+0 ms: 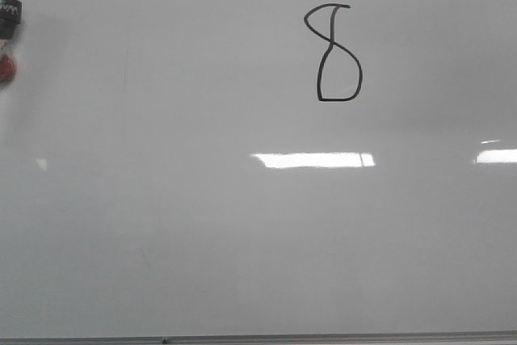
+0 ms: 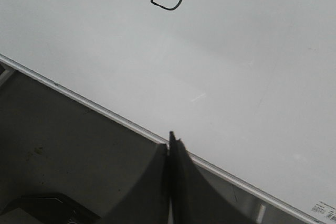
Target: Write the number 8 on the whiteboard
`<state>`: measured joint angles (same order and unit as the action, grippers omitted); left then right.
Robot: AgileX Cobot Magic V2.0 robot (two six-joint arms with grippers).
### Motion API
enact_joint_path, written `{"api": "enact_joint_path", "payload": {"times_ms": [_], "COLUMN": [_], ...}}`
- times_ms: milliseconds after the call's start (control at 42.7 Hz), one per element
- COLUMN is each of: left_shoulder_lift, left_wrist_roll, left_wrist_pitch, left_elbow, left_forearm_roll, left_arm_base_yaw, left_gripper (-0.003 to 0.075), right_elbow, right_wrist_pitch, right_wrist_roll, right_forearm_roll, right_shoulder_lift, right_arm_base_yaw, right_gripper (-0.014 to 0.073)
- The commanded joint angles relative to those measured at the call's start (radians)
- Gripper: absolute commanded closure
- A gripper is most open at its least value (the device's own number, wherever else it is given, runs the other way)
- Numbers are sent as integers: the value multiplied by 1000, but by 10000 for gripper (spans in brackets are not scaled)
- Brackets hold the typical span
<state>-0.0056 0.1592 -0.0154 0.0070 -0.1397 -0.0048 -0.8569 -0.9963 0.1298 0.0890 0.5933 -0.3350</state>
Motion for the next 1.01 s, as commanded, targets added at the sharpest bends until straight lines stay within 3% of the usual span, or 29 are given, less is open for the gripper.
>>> {"api": "enact_joint_path", "payload": {"times_ms": [0,187,983], "left_shoulder_lift": [-14,-14,-14], "left_wrist_roll": [3,3,3], "left_wrist_pitch": [-83,-83,-83], "left_elbow": [14,14,14], "left_forearm_roll": [-10,-15,-15], "left_arm_base_yaw": [0,35,4], "left_gripper": [741,741,741], "right_elbow": [-24,-24,-24], "right_wrist_pitch": [60,59,59], "right_wrist_roll": [2,2,2], "right_forearm_roll": [-10,-10,-10], "right_shoulder_lift": [2,2,2], "right_arm_base_yaw": [4,4,4], "right_gripper": [662,662,662]}}
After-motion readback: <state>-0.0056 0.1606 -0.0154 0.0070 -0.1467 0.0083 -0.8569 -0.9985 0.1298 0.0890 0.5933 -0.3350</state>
